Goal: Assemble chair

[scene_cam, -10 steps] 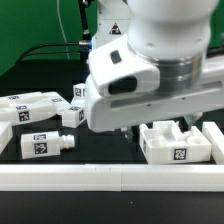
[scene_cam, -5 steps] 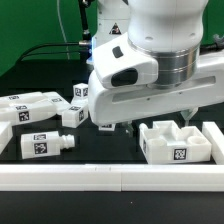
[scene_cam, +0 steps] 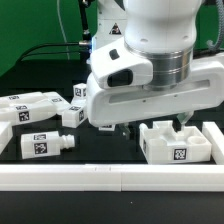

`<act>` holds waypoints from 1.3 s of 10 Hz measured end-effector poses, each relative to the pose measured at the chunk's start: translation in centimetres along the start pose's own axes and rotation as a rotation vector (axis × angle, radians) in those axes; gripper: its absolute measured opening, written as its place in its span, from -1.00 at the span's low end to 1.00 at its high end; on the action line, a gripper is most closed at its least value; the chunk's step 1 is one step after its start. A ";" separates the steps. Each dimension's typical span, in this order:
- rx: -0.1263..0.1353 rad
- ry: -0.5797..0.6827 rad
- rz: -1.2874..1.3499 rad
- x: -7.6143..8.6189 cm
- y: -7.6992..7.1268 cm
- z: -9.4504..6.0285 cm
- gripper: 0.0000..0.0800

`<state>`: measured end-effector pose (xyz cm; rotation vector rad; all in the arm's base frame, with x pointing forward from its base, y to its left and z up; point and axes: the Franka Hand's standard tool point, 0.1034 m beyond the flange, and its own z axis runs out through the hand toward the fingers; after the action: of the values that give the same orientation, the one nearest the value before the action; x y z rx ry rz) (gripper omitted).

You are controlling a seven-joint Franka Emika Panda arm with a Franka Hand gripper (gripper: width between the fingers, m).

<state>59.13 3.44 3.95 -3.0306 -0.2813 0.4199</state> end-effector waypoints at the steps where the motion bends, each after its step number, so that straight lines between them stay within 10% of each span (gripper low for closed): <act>1: -0.003 0.008 -0.001 -0.8 0.0 0.6 0.62; 10: -0.025 0.106 -0.009 -0.4 0.3 3.6 0.53; 13: -0.025 0.105 -0.009 -0.4 0.3 3.6 -0.37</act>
Offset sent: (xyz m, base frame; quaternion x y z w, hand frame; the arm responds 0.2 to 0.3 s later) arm -0.0173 -0.0073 -0.0200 -0.0153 0.0479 -0.0034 0.9987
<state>57.77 3.23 0.56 -3.0612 -0.2949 0.2571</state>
